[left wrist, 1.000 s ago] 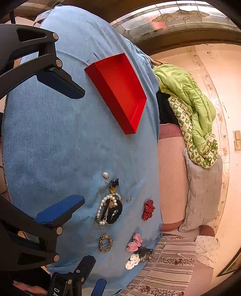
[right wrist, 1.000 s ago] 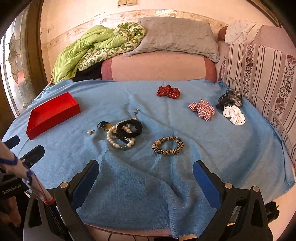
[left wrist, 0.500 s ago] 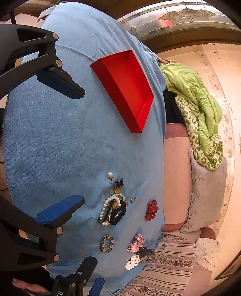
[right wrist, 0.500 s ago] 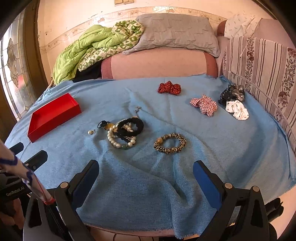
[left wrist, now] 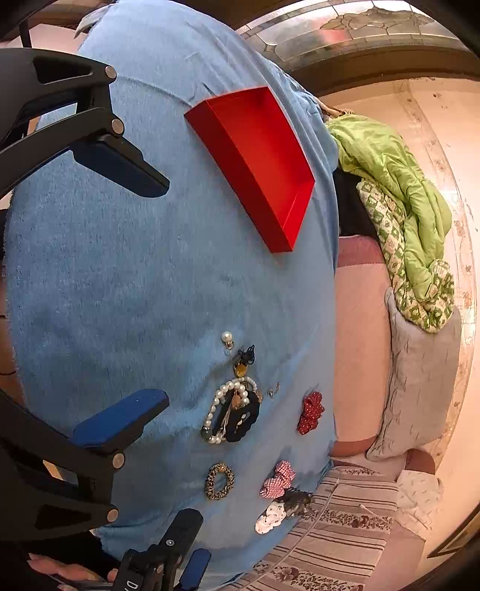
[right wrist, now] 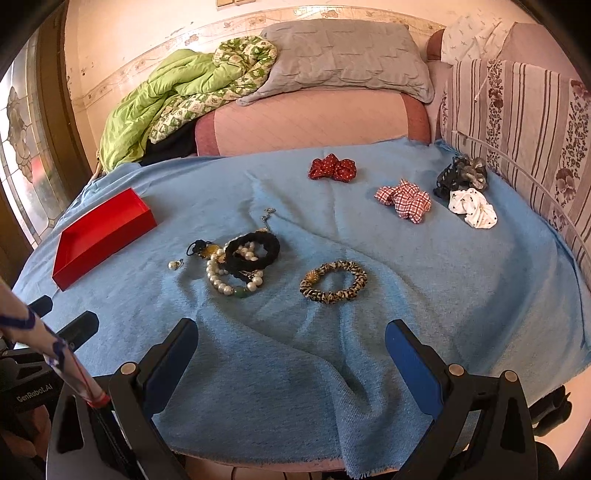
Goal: Organize jewelry
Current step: 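Set the red tray down on the blue sheet beside the jewelry, then grasp the pearl earring with the left gripper while the right grasps the leopard bracelet, then carry the earring and bracelet into the red tray and open both grippers, then move both grippers back to the jewelry pile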
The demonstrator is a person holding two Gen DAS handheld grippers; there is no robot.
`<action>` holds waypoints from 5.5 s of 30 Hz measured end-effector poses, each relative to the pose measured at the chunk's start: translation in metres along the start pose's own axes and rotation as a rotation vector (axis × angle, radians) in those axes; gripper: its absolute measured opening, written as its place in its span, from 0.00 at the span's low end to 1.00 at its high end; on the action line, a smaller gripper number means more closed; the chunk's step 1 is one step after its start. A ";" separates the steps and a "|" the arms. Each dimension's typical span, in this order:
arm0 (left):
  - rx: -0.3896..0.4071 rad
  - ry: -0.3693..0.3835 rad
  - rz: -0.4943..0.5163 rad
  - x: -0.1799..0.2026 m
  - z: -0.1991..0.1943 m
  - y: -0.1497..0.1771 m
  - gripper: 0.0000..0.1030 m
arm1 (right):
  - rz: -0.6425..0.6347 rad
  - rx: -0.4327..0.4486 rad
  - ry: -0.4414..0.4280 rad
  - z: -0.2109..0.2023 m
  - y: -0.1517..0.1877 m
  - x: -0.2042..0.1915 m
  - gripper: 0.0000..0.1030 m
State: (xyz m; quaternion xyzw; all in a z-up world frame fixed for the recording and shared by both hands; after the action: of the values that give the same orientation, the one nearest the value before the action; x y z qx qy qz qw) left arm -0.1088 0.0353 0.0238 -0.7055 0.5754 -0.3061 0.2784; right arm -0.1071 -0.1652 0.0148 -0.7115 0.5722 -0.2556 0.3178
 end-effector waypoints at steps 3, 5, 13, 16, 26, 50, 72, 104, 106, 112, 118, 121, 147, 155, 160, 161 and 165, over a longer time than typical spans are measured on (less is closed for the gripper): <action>-0.010 0.009 0.008 0.004 0.004 0.001 1.00 | 0.016 -0.009 -0.003 0.002 0.002 0.005 1.00; -0.022 0.020 0.014 0.007 0.007 -0.001 1.00 | 0.030 -0.020 -0.005 0.005 0.003 0.010 1.00; -0.136 0.127 0.023 0.020 0.050 -0.039 1.00 | 0.080 -0.028 -0.025 0.013 -0.011 0.035 0.95; -0.186 0.127 0.038 0.019 0.076 -0.045 0.99 | 0.099 -0.013 -0.010 0.015 -0.015 0.043 0.95; -0.229 0.149 0.106 0.036 0.117 -0.048 0.57 | 0.160 -0.027 -0.058 0.028 -0.011 0.045 0.95; -0.212 0.252 0.073 0.037 0.120 -0.057 0.12 | 0.187 -0.217 -0.016 0.084 -0.005 0.069 0.47; -0.111 0.242 -0.054 -0.018 0.088 -0.095 0.12 | -0.018 0.047 -0.185 0.044 -0.057 -0.004 0.08; -0.105 0.011 -0.487 -0.266 0.182 -0.181 0.12 | -0.233 -0.093 -0.571 0.217 -0.251 -0.305 0.08; -0.114 0.016 -0.491 -0.267 0.187 -0.180 0.12 | -0.231 -0.112 -0.568 0.239 -0.257 -0.323 0.08; -0.115 0.011 -0.503 -0.268 0.190 -0.182 0.12 | -0.226 -0.173 -0.576 0.285 -0.263 -0.352 0.08; -0.150 -0.004 -0.533 -0.272 0.198 -0.178 0.12 | -0.227 -0.168 -0.533 0.311 -0.262 -0.356 0.10; -0.160 -0.016 -0.534 -0.273 0.198 -0.175 0.12 | -0.218 -0.187 -0.549 0.320 -0.255 -0.355 0.10; -0.207 0.030 -0.466 -0.261 0.172 -0.160 0.41 | -0.134 -0.189 -0.426 0.250 -0.212 -0.290 0.40; -0.112 0.103 -0.509 -0.248 0.146 -0.180 0.44 | -0.125 -0.106 -0.462 0.198 -0.224 -0.265 0.40; -0.040 0.102 -0.428 -0.220 0.126 -0.189 0.45 | -0.123 -0.063 -0.488 0.157 -0.212 -0.243 0.40; -0.021 0.099 -0.402 -0.211 0.120 -0.190 0.45 | -0.112 -0.052 -0.498 0.144 -0.204 -0.235 0.41; 0.016 0.119 -0.334 -0.175 0.103 -0.188 0.53 | -0.078 -0.041 -0.527 0.112 -0.179 -0.208 0.41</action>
State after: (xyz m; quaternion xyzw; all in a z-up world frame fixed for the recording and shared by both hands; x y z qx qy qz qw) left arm 0.0628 0.2453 0.0765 -0.7695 0.4633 -0.3941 0.1949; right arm 0.0459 0.0810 0.0733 -0.7812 0.4470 -0.0616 0.4313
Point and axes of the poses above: each gripper's, at about its wrist camera, not at the fingertips, and z roughly the way its jaws point, x to its right, y to its underside, the point moved 6 cm from there along z, roughly the way its jaws point, and after that the axes turned 13 degrees about -z, right-handed, at the moved point
